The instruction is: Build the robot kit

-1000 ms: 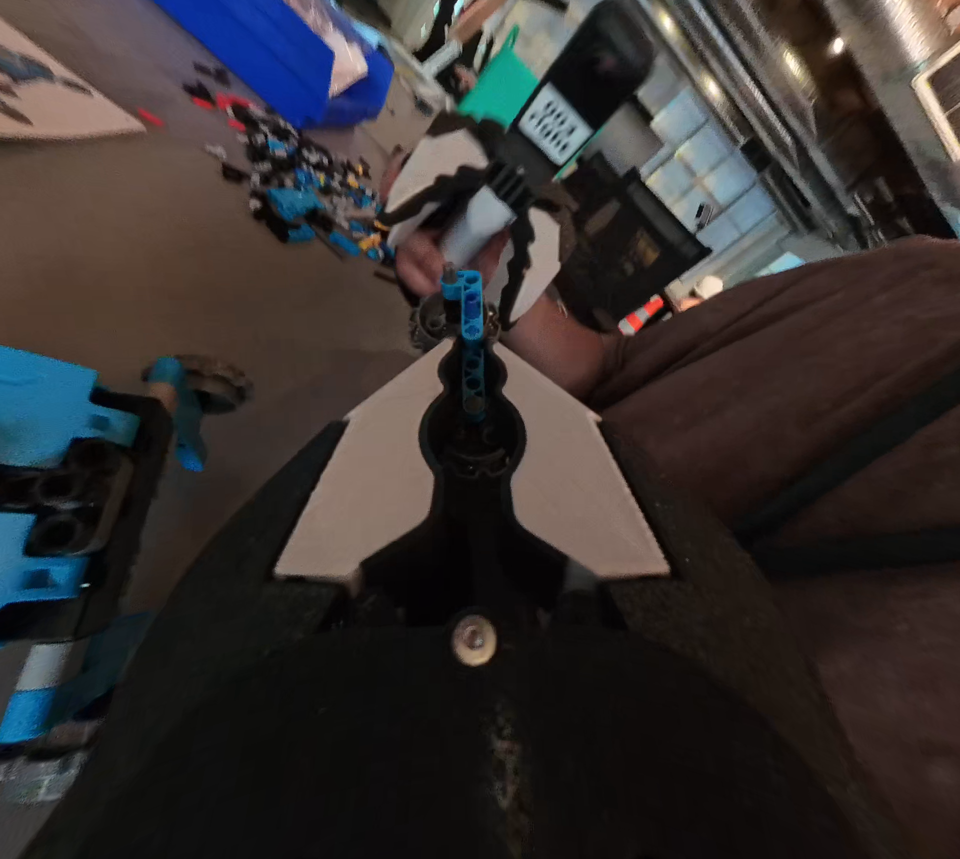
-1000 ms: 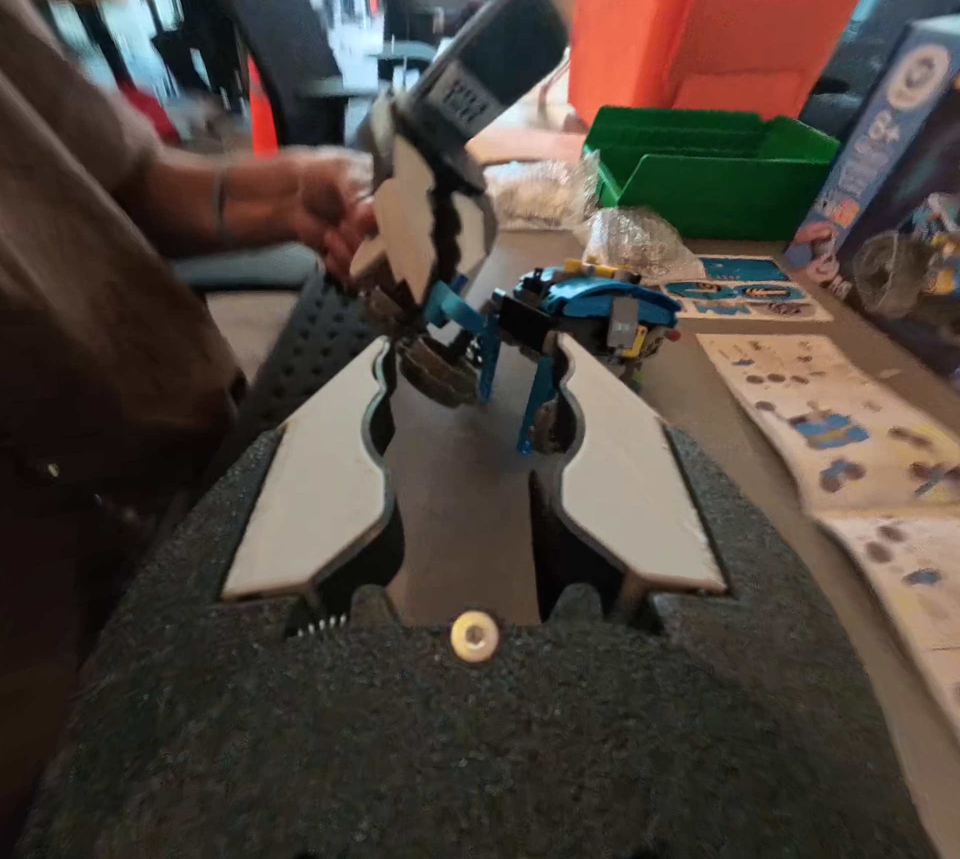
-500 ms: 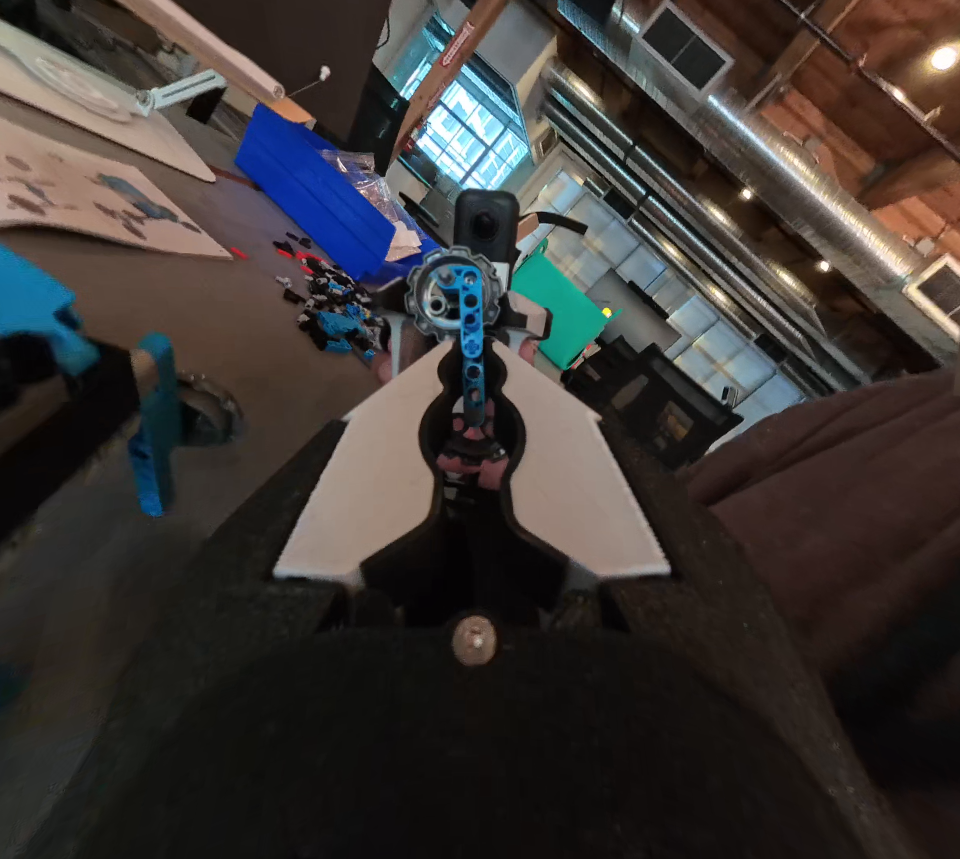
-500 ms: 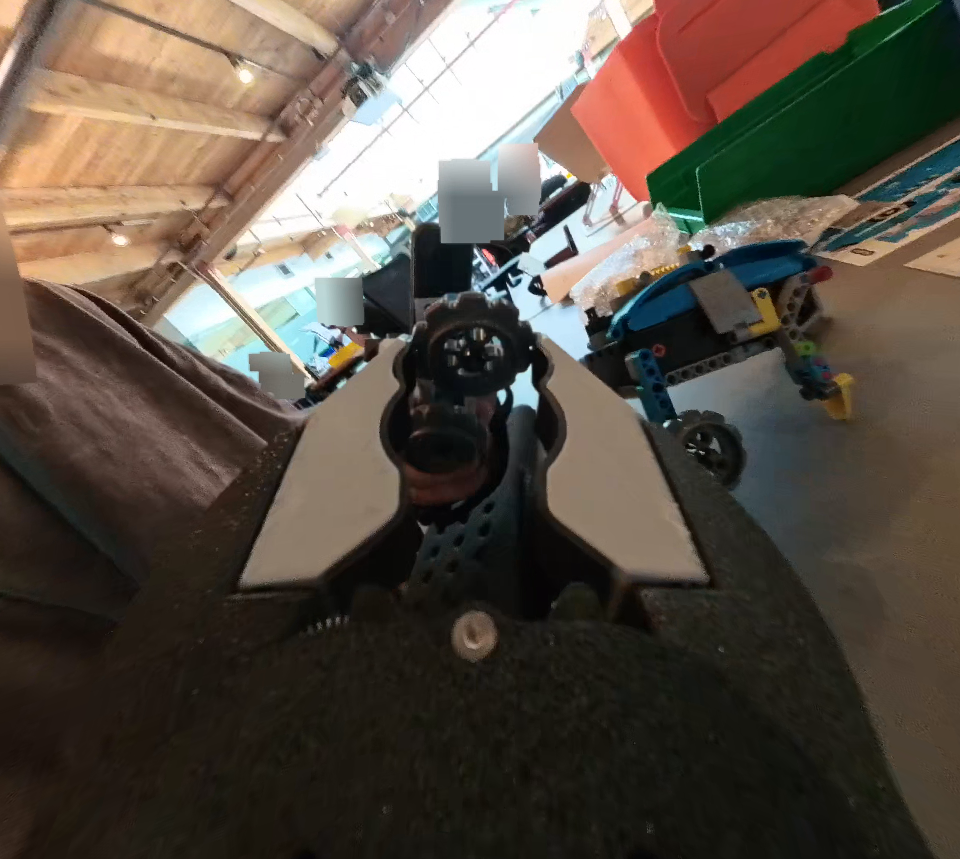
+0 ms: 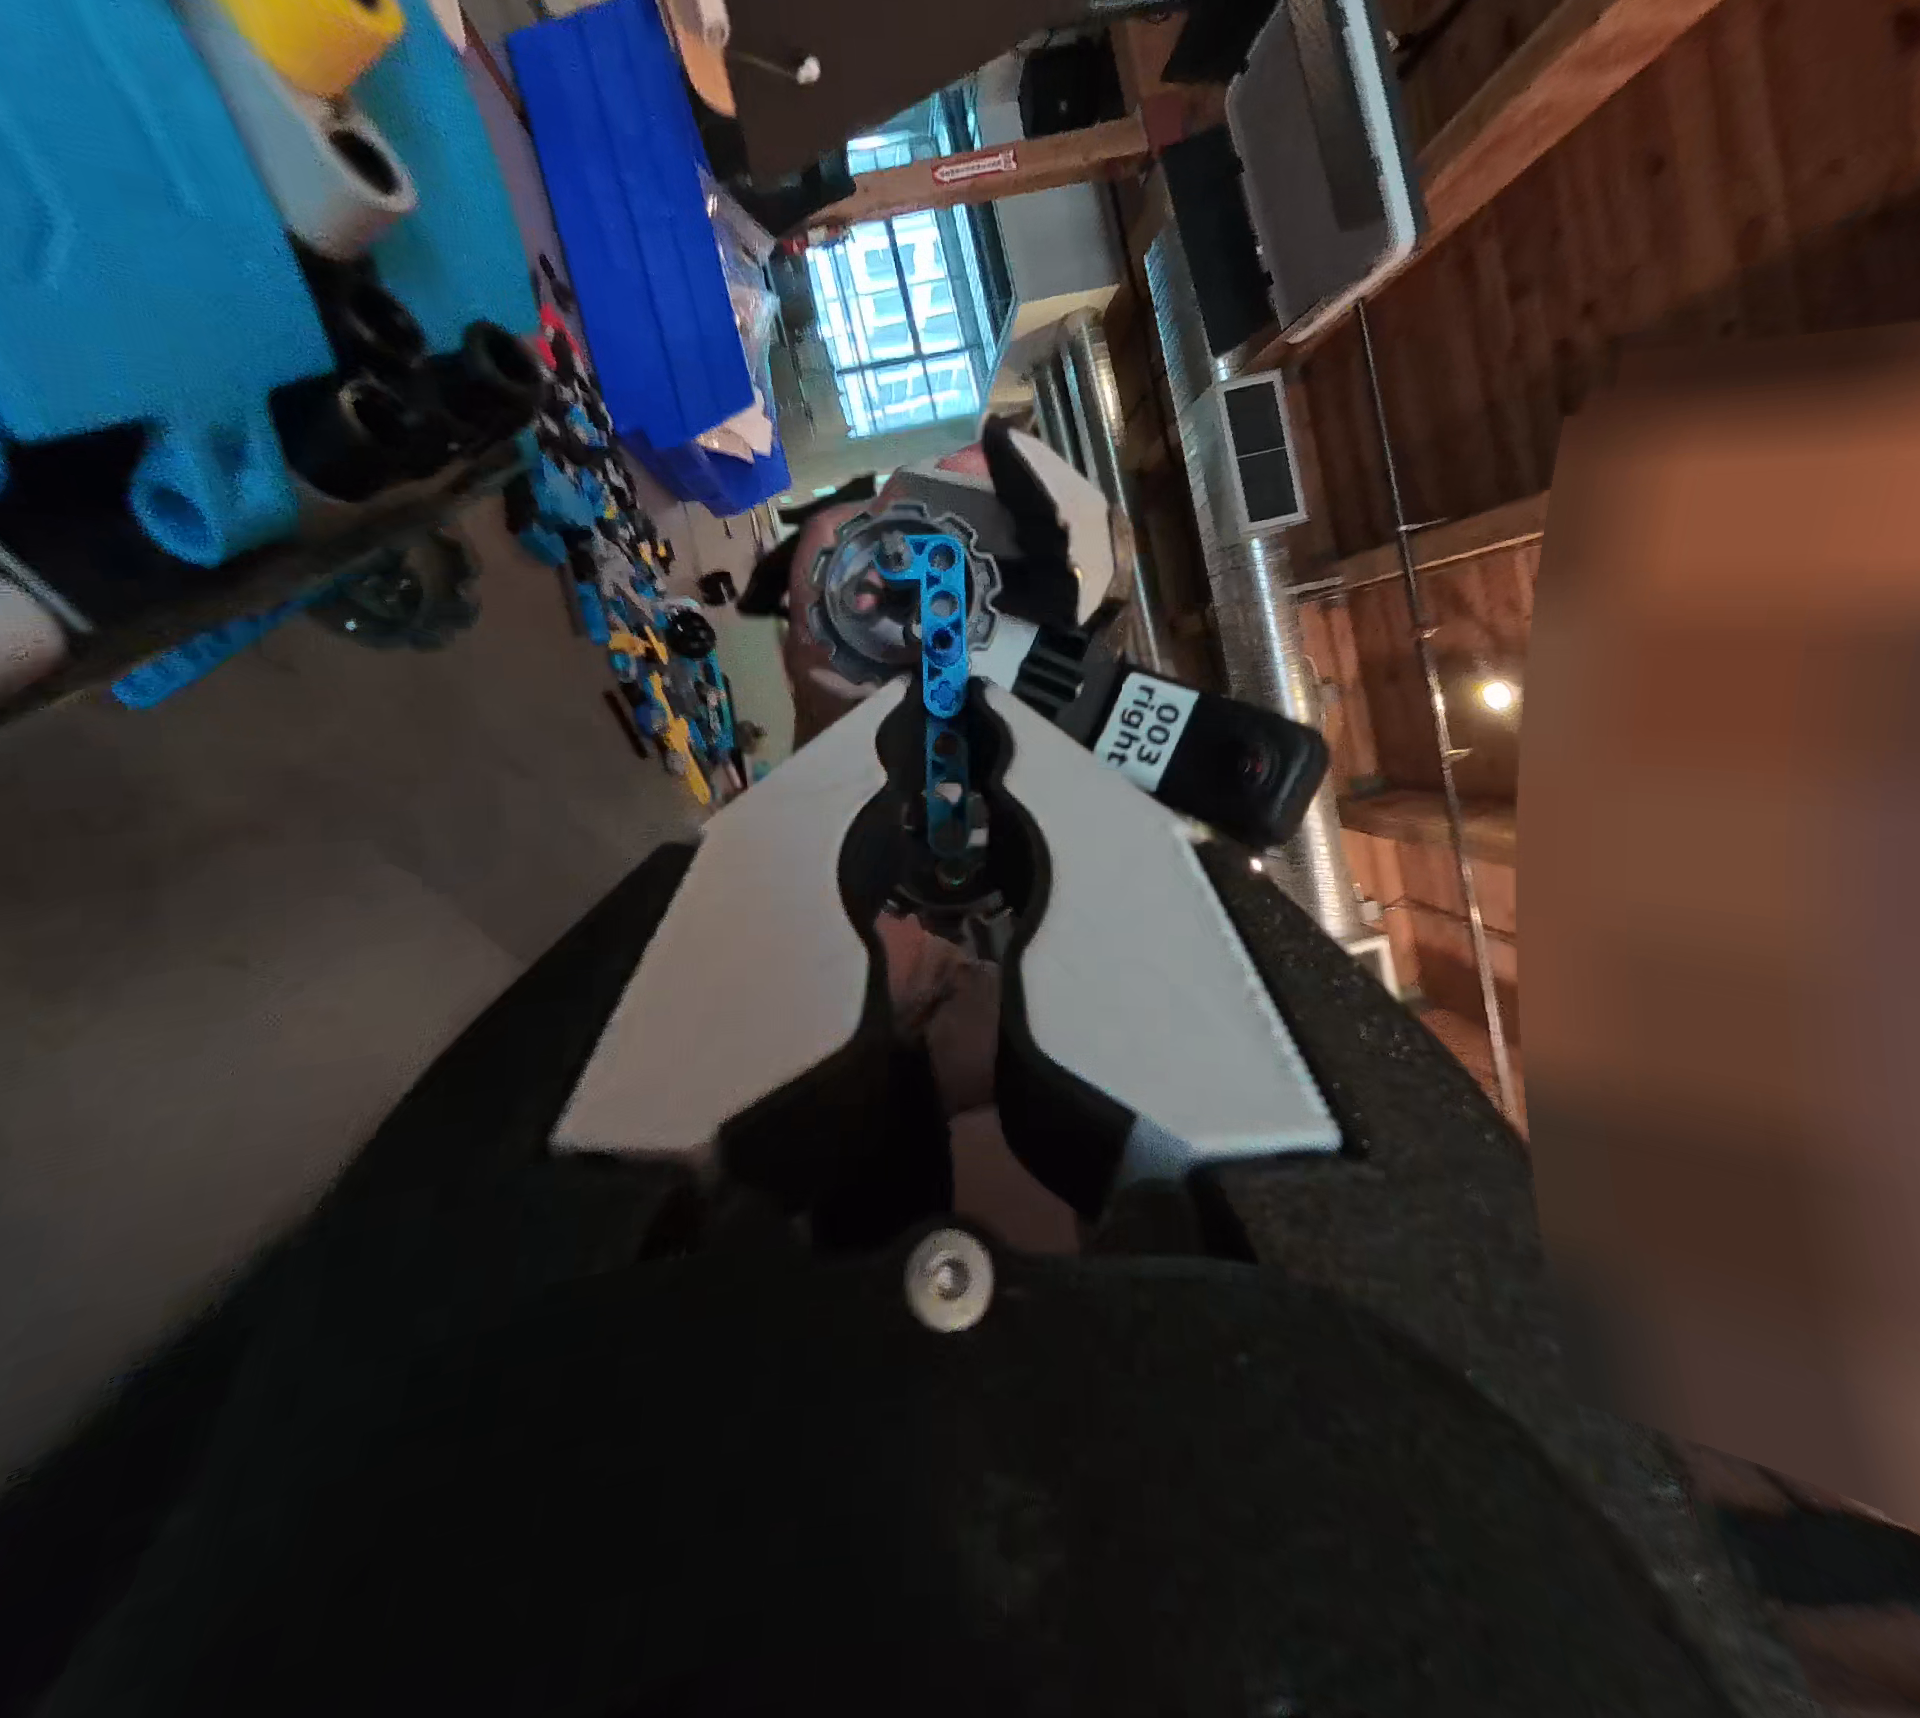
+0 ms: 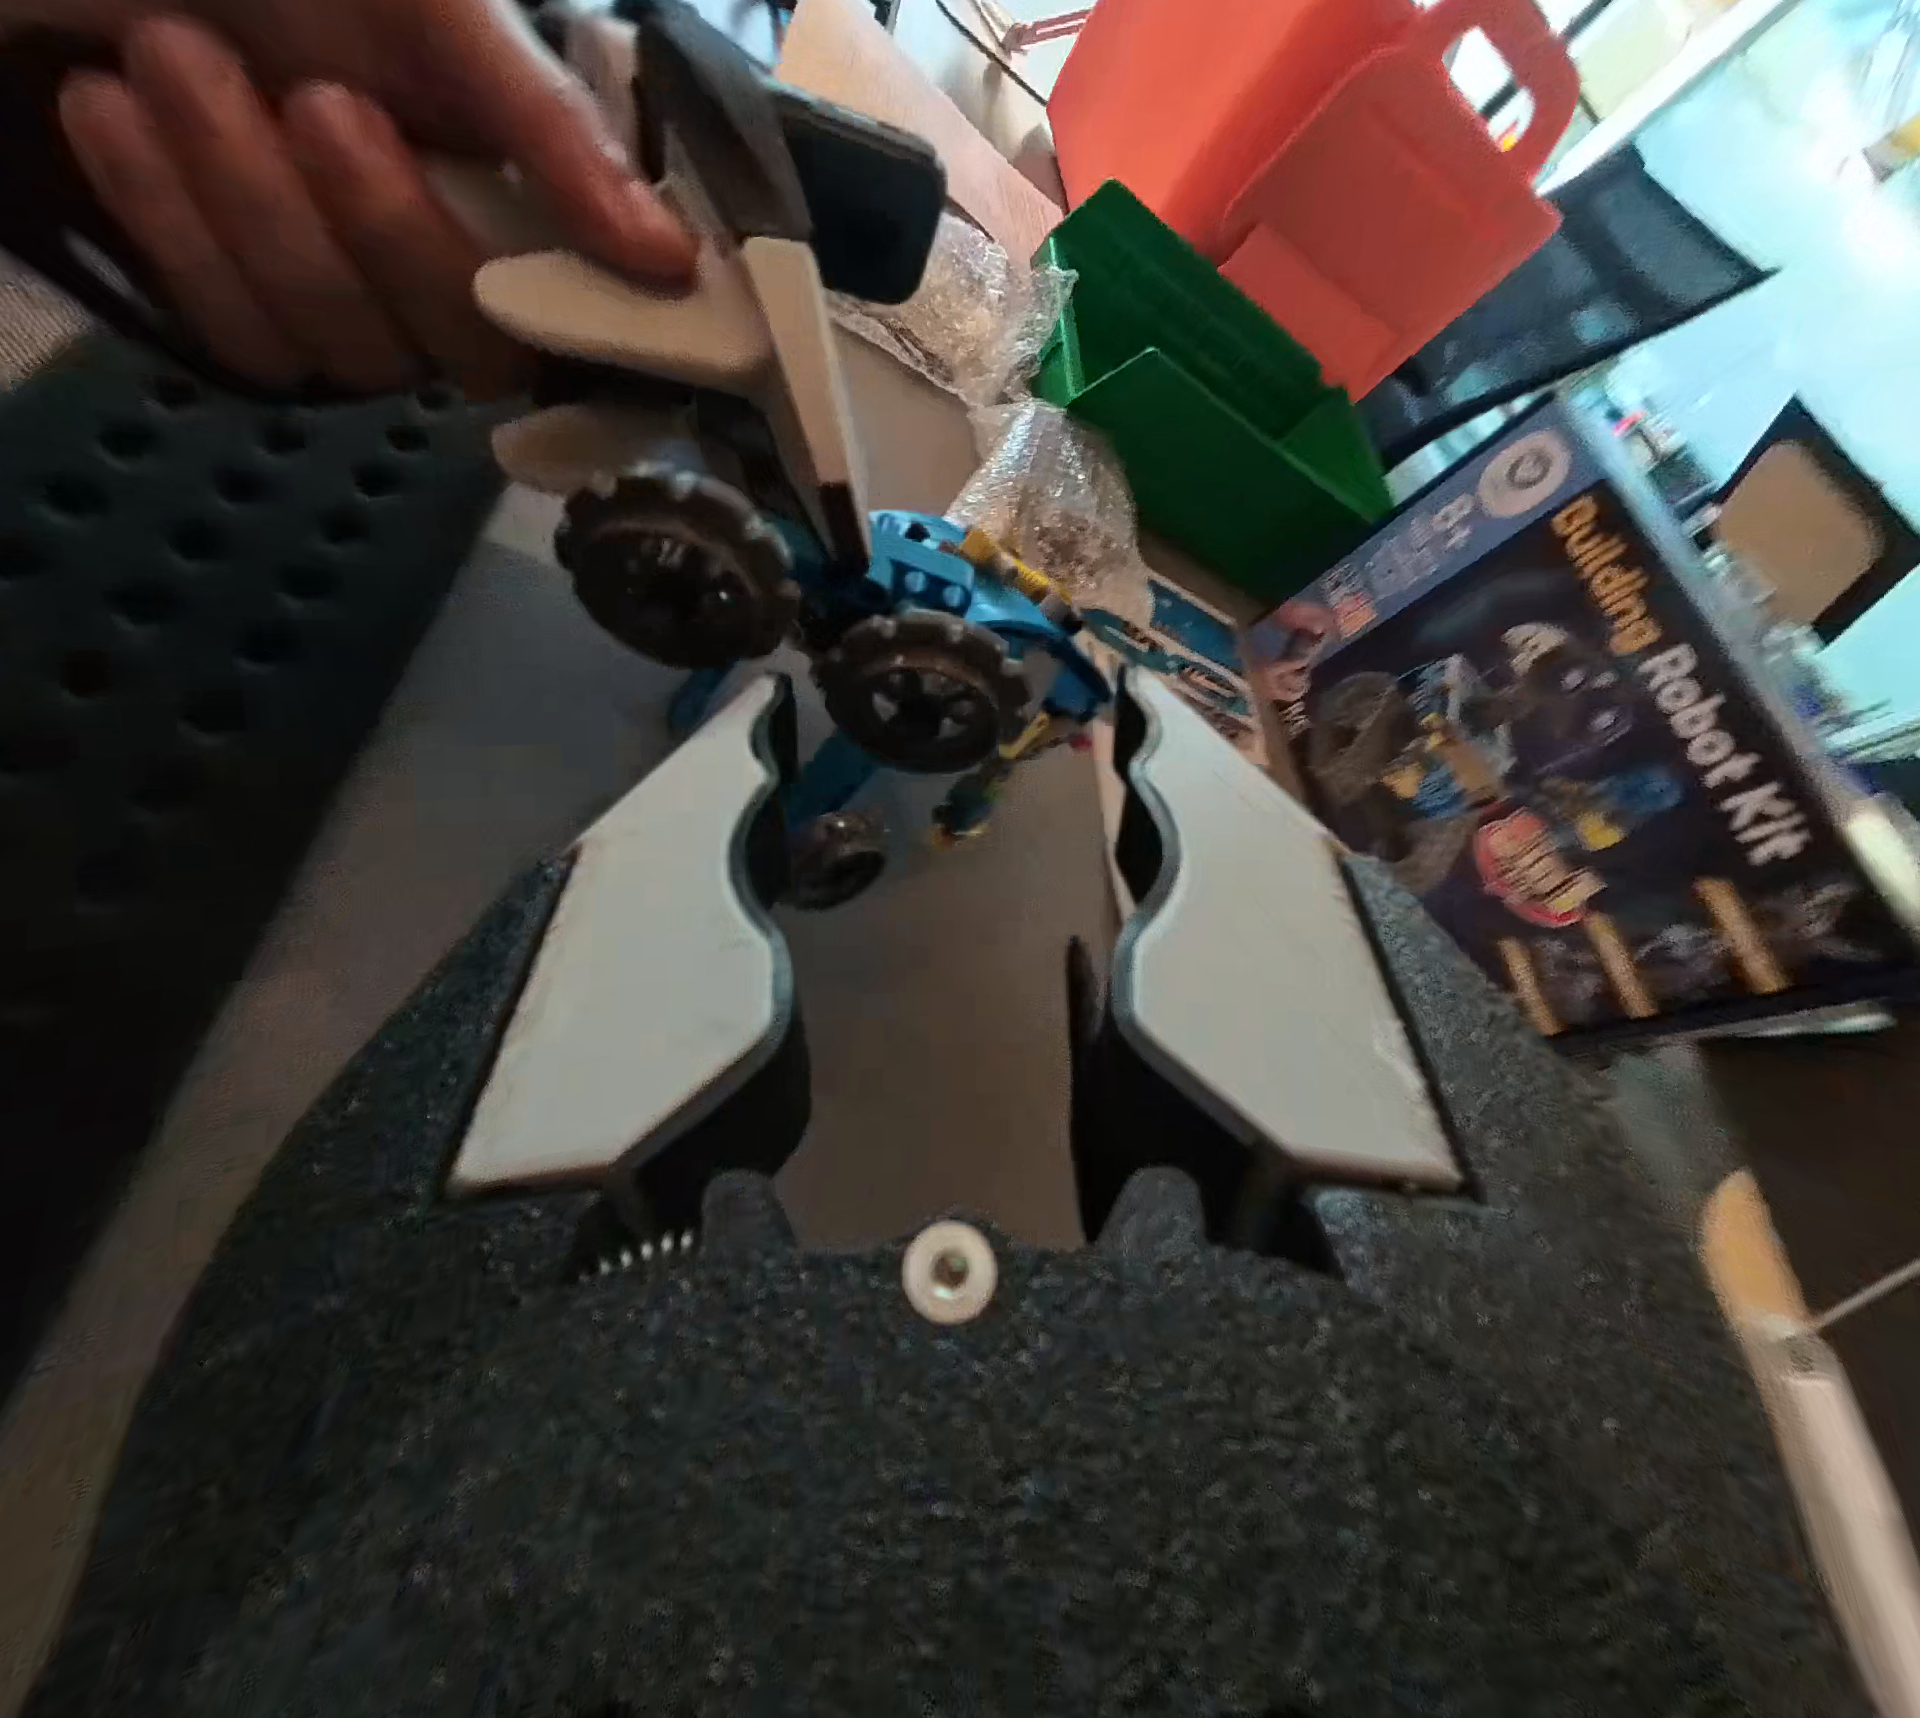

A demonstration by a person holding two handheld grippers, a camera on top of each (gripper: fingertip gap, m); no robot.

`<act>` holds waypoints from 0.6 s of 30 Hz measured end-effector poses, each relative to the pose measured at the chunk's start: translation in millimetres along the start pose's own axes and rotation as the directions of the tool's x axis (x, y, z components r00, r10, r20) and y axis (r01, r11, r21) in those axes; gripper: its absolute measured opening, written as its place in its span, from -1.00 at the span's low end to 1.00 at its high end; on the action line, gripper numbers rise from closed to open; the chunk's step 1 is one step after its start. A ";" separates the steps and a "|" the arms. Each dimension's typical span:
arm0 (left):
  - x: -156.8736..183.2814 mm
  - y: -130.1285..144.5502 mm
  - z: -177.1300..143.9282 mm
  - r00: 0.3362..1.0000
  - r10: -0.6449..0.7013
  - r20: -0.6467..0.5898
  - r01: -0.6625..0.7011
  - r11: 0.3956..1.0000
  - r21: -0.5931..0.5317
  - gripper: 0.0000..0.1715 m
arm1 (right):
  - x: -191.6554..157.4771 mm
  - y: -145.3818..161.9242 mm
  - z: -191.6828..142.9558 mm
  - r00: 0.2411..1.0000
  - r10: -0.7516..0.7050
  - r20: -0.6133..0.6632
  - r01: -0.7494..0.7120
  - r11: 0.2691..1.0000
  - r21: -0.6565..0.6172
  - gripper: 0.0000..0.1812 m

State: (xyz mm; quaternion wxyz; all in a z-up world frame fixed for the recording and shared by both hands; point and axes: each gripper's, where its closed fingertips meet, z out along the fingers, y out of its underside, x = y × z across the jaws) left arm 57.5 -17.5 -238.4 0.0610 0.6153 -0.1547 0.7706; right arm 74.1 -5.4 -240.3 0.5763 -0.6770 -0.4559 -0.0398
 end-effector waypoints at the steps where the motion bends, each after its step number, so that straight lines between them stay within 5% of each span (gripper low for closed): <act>1: 0.1 -0.1 -1.1 0.999 -0.037 -0.002 0.037 0.999 -0.011 -0.94 | -0.1 -0.9 1.3 0.998 -0.062 -0.016 0.062 0.998 -0.010 -0.37; 9: -10.3 4.9 -5.0 0.955 -0.294 0.038 0.296 0.952 -0.073 -0.94 | -27.2 -7.4 26.5 0.845 -0.515 -0.144 0.509 0.857 -0.076 -0.74; 13: -19.1 6.1 -7.5 0.966 -0.242 0.092 0.251 0.963 -0.102 -0.91 | -31.6 2.4 31.2 0.911 -0.401 -0.095 0.397 0.916 -0.057 -0.75; 18: -3.8 -8.9 -26.4 0.994 -0.021 0.105 0.029 0.997 -0.070 -0.68 | -12.2 16.3 28.9 0.938 -0.322 -0.125 0.314 0.946 -0.079 -0.83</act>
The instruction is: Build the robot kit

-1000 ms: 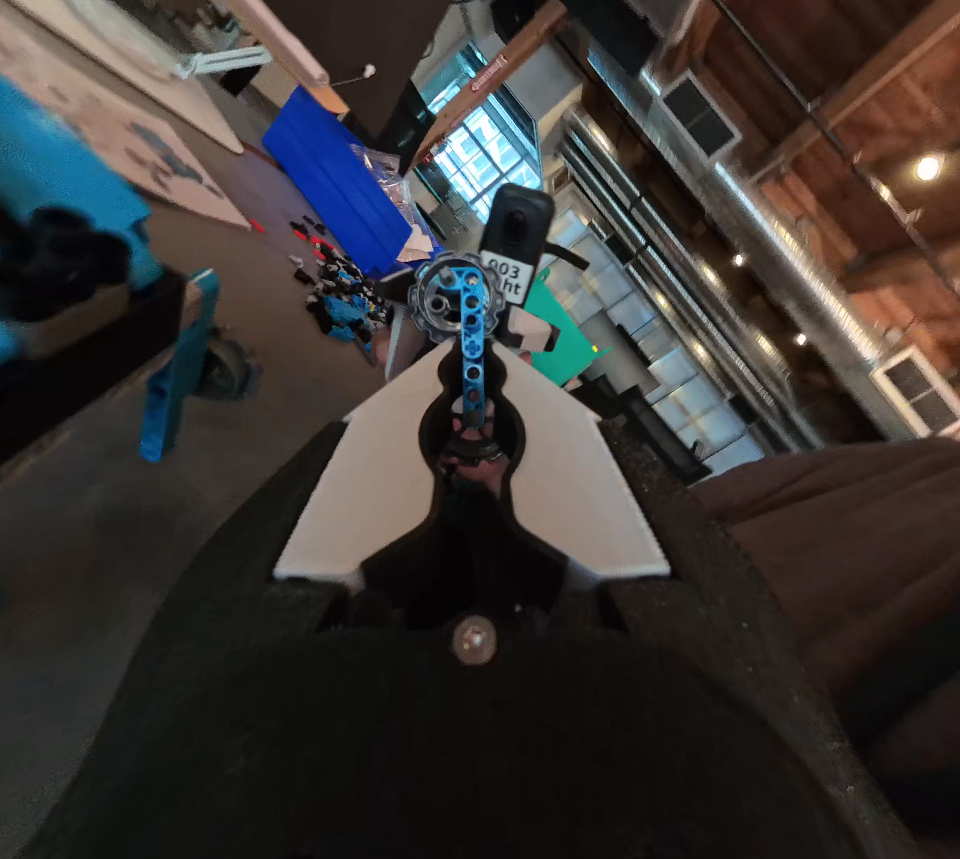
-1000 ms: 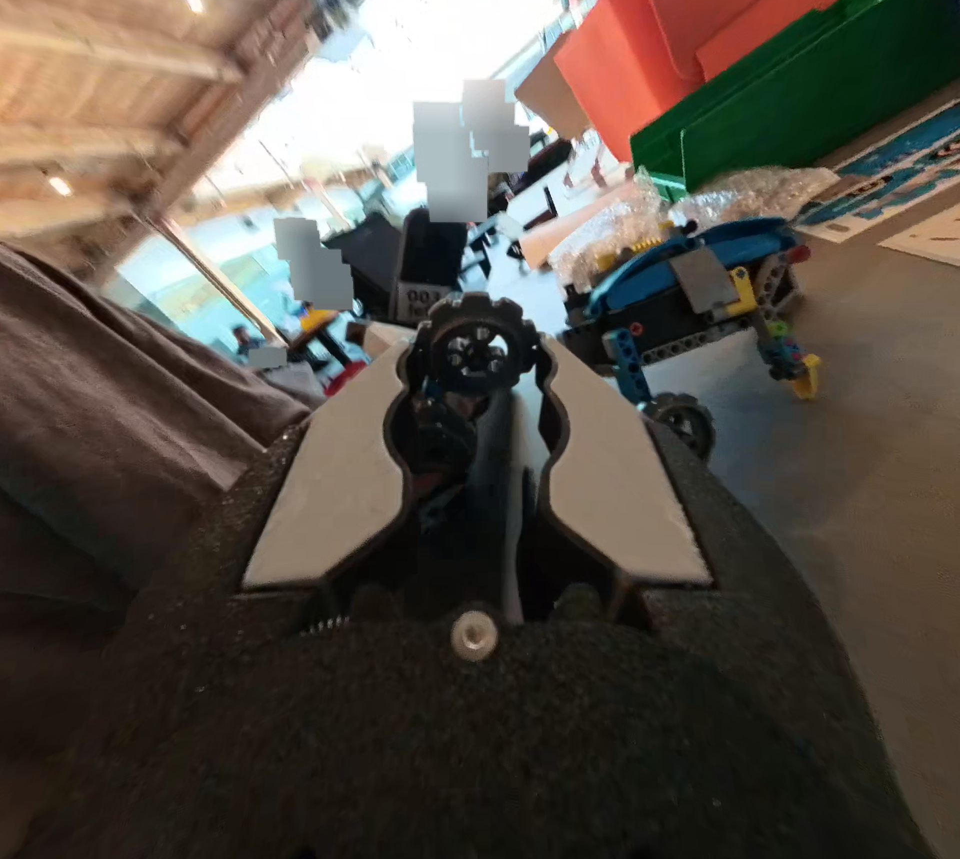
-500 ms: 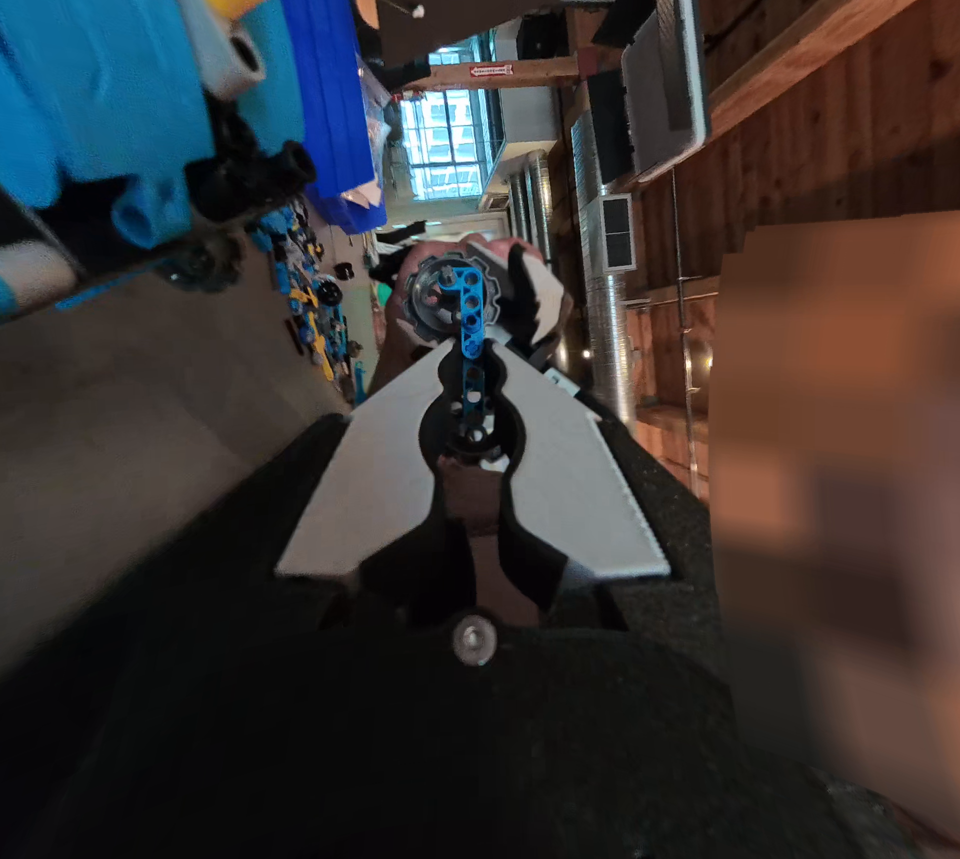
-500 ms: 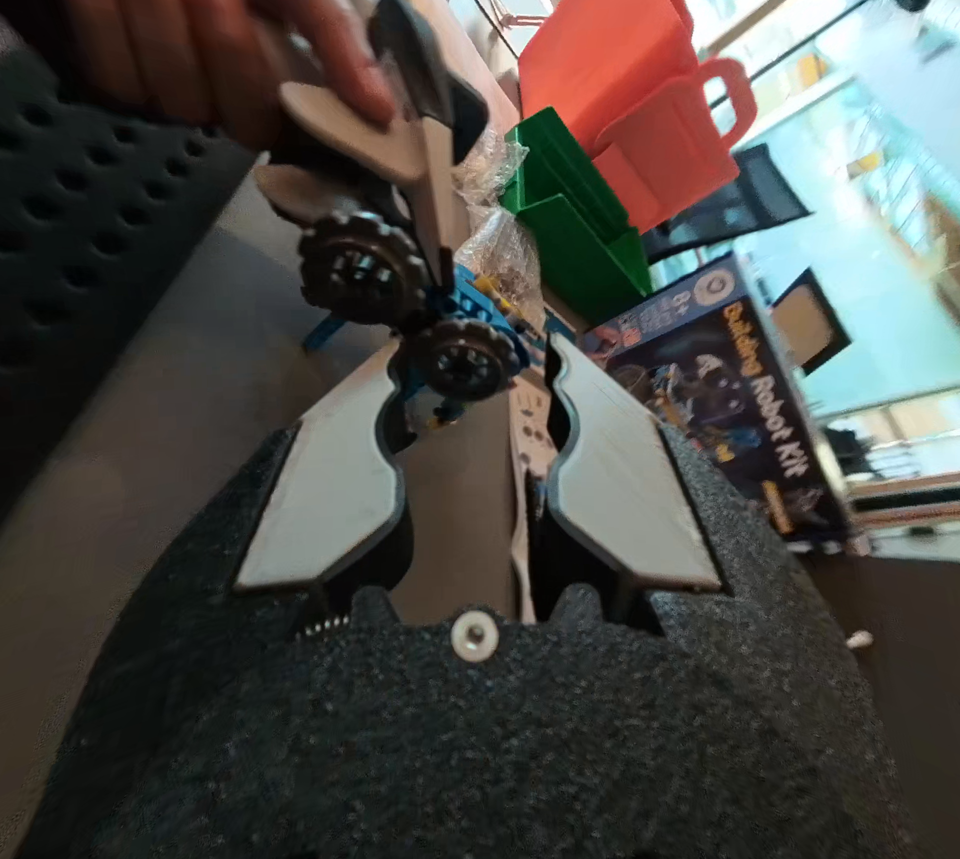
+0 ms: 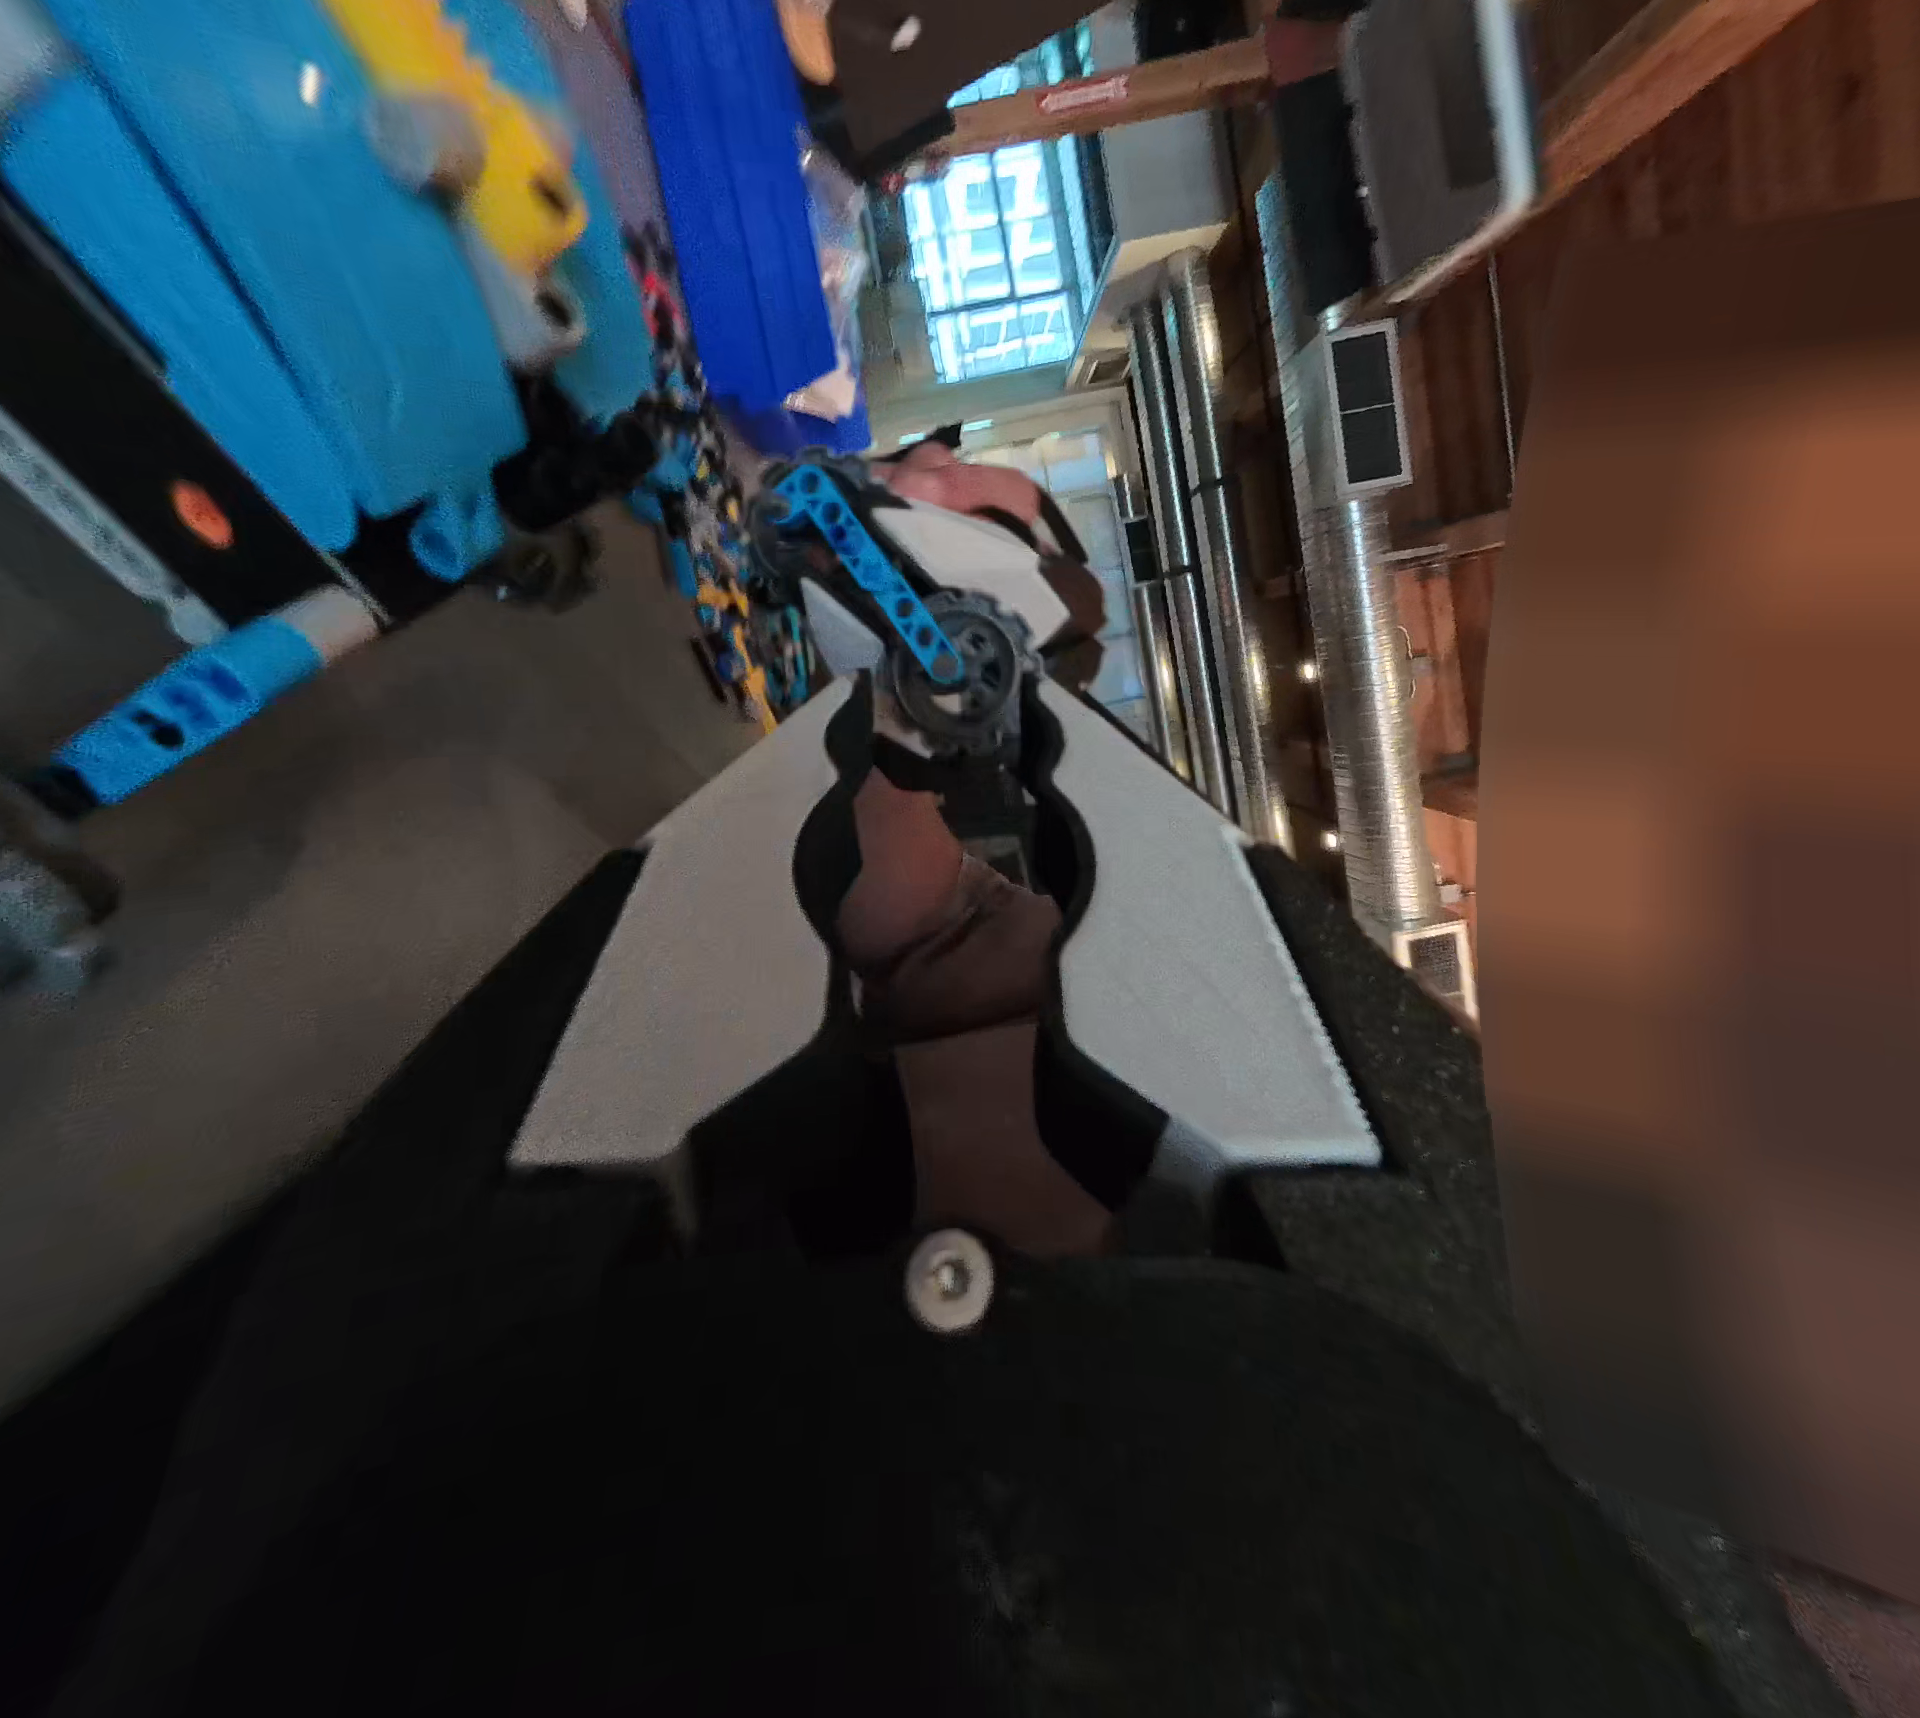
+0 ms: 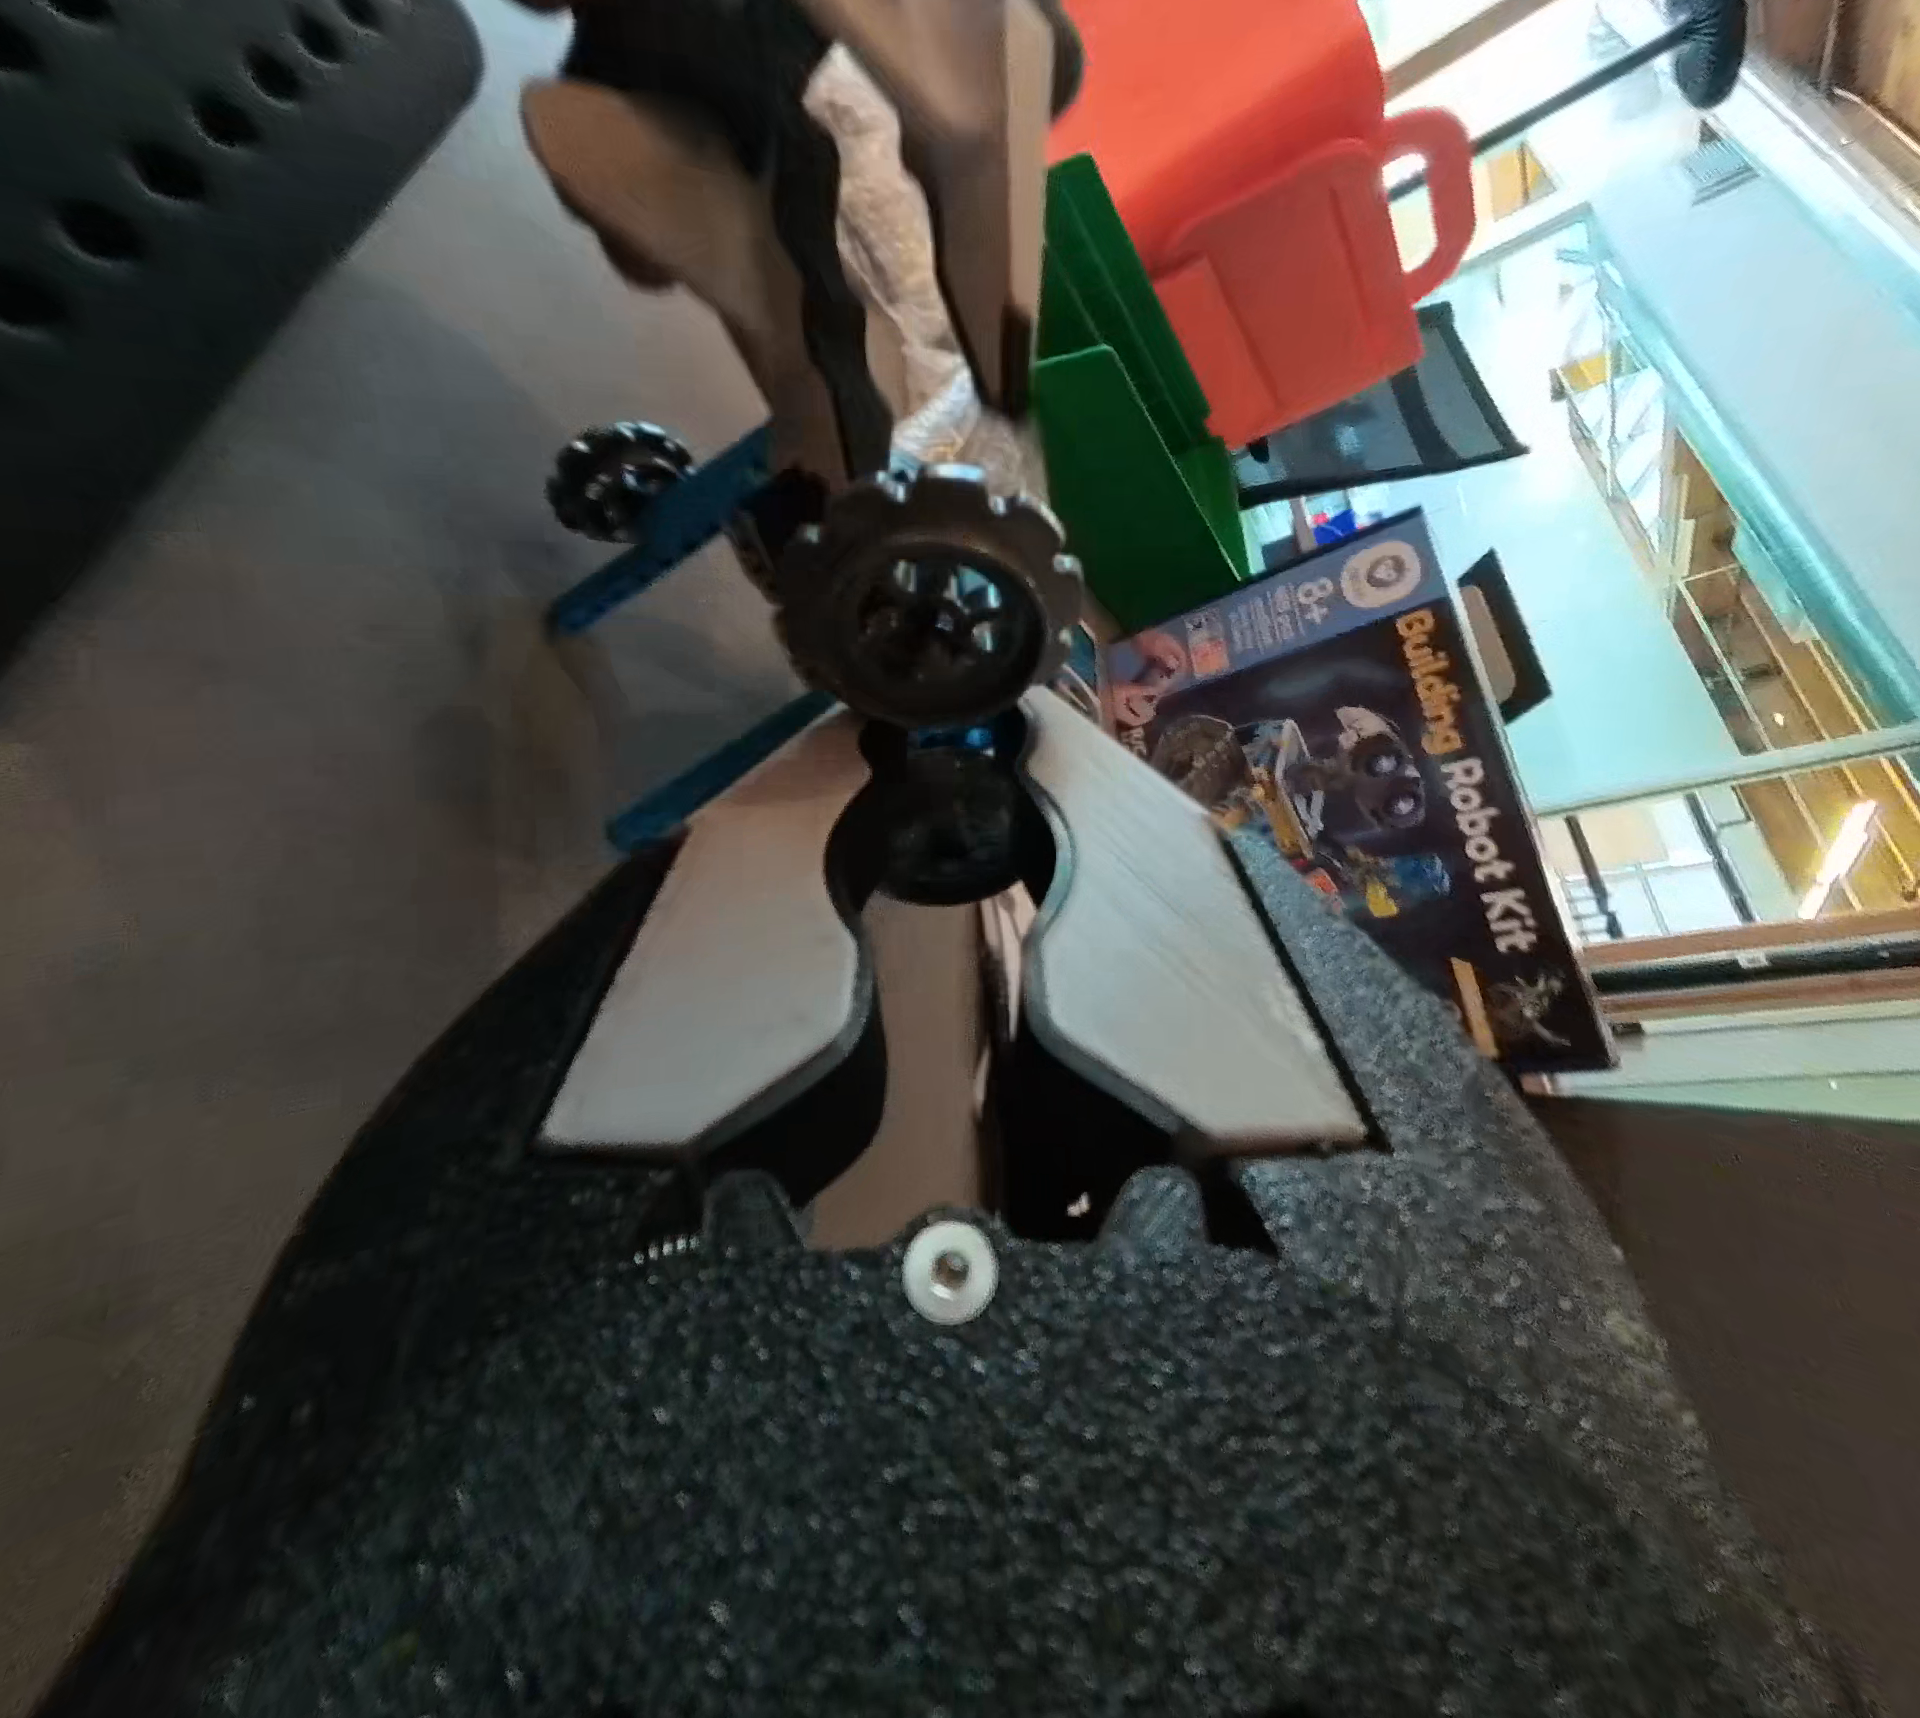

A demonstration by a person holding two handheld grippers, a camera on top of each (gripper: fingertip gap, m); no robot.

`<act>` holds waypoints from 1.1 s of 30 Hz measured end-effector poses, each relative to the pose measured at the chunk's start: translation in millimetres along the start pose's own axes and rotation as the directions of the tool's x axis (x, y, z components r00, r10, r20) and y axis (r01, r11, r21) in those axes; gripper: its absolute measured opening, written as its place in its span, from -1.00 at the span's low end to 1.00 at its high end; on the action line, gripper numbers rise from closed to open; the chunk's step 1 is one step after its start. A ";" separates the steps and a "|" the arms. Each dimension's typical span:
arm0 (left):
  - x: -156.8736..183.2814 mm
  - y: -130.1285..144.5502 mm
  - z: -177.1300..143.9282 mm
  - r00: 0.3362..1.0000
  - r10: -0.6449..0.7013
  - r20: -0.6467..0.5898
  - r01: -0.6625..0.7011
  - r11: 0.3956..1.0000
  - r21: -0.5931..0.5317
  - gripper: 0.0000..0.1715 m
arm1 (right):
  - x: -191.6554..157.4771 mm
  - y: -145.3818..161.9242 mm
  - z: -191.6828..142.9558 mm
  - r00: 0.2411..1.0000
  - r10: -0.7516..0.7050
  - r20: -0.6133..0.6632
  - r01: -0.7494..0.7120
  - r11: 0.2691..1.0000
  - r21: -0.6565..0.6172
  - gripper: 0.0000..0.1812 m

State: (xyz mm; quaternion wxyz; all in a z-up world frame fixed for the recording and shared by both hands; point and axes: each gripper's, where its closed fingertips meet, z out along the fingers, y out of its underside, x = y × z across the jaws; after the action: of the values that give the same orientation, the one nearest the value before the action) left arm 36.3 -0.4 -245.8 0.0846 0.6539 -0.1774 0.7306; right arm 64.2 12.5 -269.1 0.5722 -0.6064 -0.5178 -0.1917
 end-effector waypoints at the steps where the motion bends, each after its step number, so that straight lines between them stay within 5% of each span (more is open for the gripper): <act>1: 6.7 -5.3 -8.7 0.999 0.048 -0.007 -0.048 0.999 0.021 -0.68 | 6.7 2.8 -1.8 0.999 0.037 -0.003 -0.037 0.999 0.009 -0.83; 3: 10.2 -14.8 -26.4 0.977 0.208 0.039 -0.209 0.977 0.025 -0.68 | 15.7 9.0 1.2 0.965 0.241 0.103 -0.242 0.970 0.002 -0.84; 5: -17.6 -29.7 -44.9 0.851 0.474 0.228 -0.474 0.879 -0.058 -0.64 | 24.5 16.5 10.4 0.854 0.461 0.243 -0.468 0.883 -0.031 -0.84; 7: -58.6 -48.5 -64.8 0.635 0.653 0.414 -0.630 0.747 -0.213 -0.41 | 25.2 15.9 20.2 0.610 0.653 0.449 -0.686 0.719 -0.114 -0.85; 8: -66.7 -49.6 -66.8 0.590 0.698 0.406 -0.657 0.707 -0.261 -0.41 | 23.8 15.7 24.6 0.478 0.702 0.527 -0.751 0.639 -0.169 -0.85; 9: -69.3 -45.8 -64.2 0.595 0.716 0.364 -0.661 0.694 -0.285 -0.40 | 18.6 16.7 27.6 0.368 0.717 0.591 -0.773 0.590 -0.233 -0.85; 12: -73.3 -36.5 -53.3 0.616 0.735 0.283 -0.661 0.678 -0.323 -0.37 | 9.4 23.1 40.8 0.303 0.711 0.635 -0.761 0.582 -0.288 -0.86; 16: -86.2 -33.5 -42.2 0.576 0.766 0.284 -0.656 0.641 -0.399 -0.51 | -3.2 22.2 46.9 0.358 0.674 0.646 -0.705 0.649 -0.286 -0.87; 24: -89.9 -36.4 -40.5 0.509 0.821 0.258 -0.692 0.568 -0.445 -0.65 | -0.2 25.9 52.5 0.380 0.683 0.623 -0.735 0.632 -0.245 -0.91; 33: -91.3 -39.9 -41.4 0.586 0.785 0.200 -0.661 0.606 -0.443 -0.70 | 0.8 25.0 52.4 0.541 0.610 0.580 -0.732 0.680 -0.032 -0.91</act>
State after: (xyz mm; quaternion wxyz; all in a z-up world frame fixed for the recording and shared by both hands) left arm 24.1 61.7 -333.2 -0.1550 0.6249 -0.5604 0.5210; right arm 66.8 64.4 -295.1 0.4900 -0.7206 -0.4012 0.2821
